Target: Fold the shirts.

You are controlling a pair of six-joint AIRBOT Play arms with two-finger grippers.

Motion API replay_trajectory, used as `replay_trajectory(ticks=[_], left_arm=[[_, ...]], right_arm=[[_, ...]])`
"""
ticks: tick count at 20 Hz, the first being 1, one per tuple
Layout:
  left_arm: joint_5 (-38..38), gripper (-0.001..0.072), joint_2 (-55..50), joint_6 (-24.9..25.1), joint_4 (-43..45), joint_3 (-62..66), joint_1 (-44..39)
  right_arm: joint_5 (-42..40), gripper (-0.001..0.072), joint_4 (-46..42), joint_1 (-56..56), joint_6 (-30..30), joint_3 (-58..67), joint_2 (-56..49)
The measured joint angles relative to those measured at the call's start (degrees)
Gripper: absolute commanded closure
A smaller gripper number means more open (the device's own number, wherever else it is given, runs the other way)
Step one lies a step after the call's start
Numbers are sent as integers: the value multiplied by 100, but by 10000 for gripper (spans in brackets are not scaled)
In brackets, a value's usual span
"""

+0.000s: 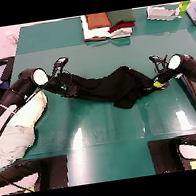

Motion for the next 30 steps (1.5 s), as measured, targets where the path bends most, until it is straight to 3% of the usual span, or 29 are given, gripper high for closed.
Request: replay_trajectory(ticks=[1,3,4,8,14,22,30], left_arm=[[-2,685,0,-2,2,0,0],[0,685,-2,-2,2,0,2],[-2,685,0,-2,2,0,2],[-2,686,4,-2,20,11,4],[-262,686,122,-4,350,603,2],[-457,686,1309,-44,1449,2527,0],[-348,687,2293,-98,1840,4857,-7]], right_arm=[[-20,384,0,0,-2,28,-66],[-39,658,-2,0,-4,59,-149],[-42,691,-2,0,-7,70,-173],[-70,696,-42,0,-15,87,-144],[125,698,-63,-192,-26,601,761],[785,699,-59,-804,-142,2533,2240],[986,699,-177,-1134,-170,4824,2721]])
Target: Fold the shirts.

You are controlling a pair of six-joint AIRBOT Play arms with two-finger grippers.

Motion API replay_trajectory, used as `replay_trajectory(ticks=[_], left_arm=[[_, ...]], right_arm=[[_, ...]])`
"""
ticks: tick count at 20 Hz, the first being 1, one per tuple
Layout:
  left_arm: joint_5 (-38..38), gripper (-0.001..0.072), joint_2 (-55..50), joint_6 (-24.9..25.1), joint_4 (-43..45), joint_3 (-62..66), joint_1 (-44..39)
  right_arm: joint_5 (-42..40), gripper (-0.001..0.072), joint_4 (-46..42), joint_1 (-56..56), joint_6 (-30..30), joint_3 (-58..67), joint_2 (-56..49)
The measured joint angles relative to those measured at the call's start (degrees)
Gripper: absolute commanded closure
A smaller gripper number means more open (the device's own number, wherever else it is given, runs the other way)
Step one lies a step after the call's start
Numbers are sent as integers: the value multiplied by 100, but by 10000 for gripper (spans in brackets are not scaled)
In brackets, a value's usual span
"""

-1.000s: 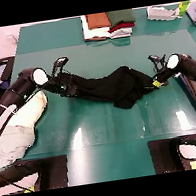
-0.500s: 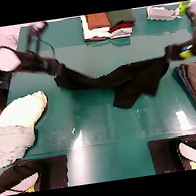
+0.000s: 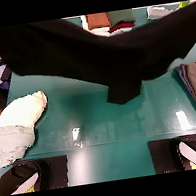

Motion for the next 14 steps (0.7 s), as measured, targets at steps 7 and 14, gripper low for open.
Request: replay_trajectory(ticks=[7,14], left_arm=[[-44,687,-175,-205,964,232,4],[-713,686,-1635,-743,890,-833,1117]], right_arm=[[636,701,33,-483,-4,1692,-623],[859,700,634,-398,9,776,-1792]])
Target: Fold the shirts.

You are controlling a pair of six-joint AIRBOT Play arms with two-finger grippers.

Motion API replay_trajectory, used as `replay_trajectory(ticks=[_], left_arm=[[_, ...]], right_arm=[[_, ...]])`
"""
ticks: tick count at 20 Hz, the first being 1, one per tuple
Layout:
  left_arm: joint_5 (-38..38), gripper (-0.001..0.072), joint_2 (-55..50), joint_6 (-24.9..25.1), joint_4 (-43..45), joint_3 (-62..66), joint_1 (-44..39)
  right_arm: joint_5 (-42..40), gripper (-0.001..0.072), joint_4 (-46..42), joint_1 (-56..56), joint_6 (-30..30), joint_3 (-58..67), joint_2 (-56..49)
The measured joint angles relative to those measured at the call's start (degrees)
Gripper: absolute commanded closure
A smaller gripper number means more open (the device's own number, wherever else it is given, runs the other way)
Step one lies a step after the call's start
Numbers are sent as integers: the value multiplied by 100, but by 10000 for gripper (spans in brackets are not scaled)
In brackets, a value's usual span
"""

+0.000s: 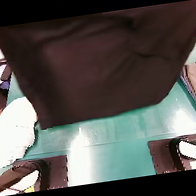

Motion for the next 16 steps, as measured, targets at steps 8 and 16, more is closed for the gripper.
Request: replay_trajectory(ticks=[8,16], left_arm=[[837,685,-1996,748,-1790,-710,715],[1121,686,-2411,1213,-2024,-804,938]], right_arm=[[-1123,700,-125,658,-116,-1038,-1930],[-1495,700,-402,675,-214,-1152,-2575]])
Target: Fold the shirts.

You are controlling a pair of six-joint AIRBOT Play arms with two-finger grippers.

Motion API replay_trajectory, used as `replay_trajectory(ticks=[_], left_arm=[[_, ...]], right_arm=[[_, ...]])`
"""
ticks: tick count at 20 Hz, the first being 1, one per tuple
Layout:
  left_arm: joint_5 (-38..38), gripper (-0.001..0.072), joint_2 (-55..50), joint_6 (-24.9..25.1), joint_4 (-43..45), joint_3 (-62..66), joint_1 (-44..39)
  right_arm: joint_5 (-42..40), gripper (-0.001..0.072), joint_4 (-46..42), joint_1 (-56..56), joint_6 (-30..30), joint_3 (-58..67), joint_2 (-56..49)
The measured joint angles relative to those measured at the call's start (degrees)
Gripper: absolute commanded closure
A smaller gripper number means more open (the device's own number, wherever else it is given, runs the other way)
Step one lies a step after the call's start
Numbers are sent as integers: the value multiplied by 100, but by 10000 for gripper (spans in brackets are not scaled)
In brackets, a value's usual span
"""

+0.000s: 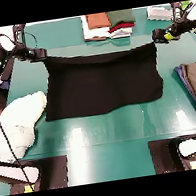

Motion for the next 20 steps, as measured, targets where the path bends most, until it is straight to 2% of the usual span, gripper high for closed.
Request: replay_trajectory(ticks=[6,14,15,16,17,18,20], left_arm=[[-638,685,-35,157,-44,-715,225],[-660,683,-35,214,-223,-1447,254],[-688,627,-33,214,-227,-1464,254],[-734,359,-31,212,-229,-1475,254],[-796,287,-11,208,-229,-1482,256],[-855,287,33,175,-232,-1482,260],[-997,287,232,59,-164,-1484,269]], right_arm=[[391,700,-658,254,-46,-608,37],[37,691,-732,374,11,-1823,470],[0,689,-660,380,20,-1895,505],[-15,660,-581,380,22,-1937,529],[-28,431,-529,382,28,-1950,542],[-20,353,-492,382,28,-1926,560],[96,353,-424,387,26,-1768,573]])
